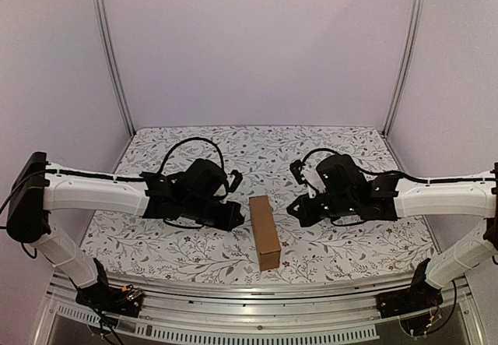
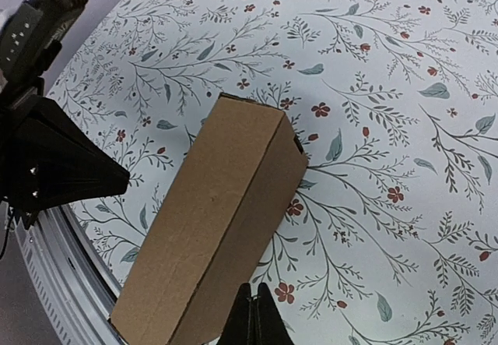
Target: Fold the paper box
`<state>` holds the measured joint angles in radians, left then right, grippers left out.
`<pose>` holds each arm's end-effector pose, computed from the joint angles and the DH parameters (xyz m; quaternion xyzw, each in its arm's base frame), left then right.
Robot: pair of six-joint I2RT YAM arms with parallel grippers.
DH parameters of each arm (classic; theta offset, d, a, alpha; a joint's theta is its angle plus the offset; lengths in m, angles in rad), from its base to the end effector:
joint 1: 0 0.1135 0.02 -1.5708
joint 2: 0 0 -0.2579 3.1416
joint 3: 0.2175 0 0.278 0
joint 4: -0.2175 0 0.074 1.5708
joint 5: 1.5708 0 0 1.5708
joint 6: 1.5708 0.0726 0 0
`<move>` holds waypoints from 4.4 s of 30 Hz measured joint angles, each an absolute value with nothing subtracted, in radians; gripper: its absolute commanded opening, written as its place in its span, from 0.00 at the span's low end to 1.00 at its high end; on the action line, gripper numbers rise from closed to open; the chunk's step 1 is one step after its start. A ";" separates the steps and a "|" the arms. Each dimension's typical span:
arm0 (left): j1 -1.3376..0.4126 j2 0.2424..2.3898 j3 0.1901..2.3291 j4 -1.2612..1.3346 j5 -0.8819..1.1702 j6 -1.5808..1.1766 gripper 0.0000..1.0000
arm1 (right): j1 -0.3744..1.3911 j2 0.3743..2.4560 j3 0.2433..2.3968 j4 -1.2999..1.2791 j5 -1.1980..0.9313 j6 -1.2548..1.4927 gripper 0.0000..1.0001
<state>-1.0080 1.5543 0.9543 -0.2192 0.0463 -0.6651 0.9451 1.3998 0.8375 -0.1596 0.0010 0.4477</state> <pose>0.1965 -0.3179 0.1606 0.1670 0.9149 -0.2868 0.2299 0.2037 0.2819 0.1768 -0.2241 0.8833 0.2638 0.3162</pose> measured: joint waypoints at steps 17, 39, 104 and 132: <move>-1.008 1.531 0.866 -0.231 -0.013 -0.670 0.00 | 0.990 1.523 0.936 -0.150 -0.131 0.493 0.00; -1.008 1.518 0.858 -0.231 -0.021 -0.670 0.00 | 0.995 1.568 0.932 -0.147 -0.084 0.500 0.00; -0.848 2.012 1.231 -0.200 0.089 -0.672 0.00 | 0.881 1.842 0.999 -0.105 0.121 0.556 0.01; -0.719 1.934 1.333 -0.407 -0.059 -0.535 0.49 | 0.673 1.826 1.073 -0.182 0.104 0.398 0.45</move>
<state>-0.7185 1.9335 1.3327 -0.4068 -0.0589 -0.5350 0.6731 1.8263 1.0733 -0.1822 0.1040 0.3977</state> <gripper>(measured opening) 0.410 0.352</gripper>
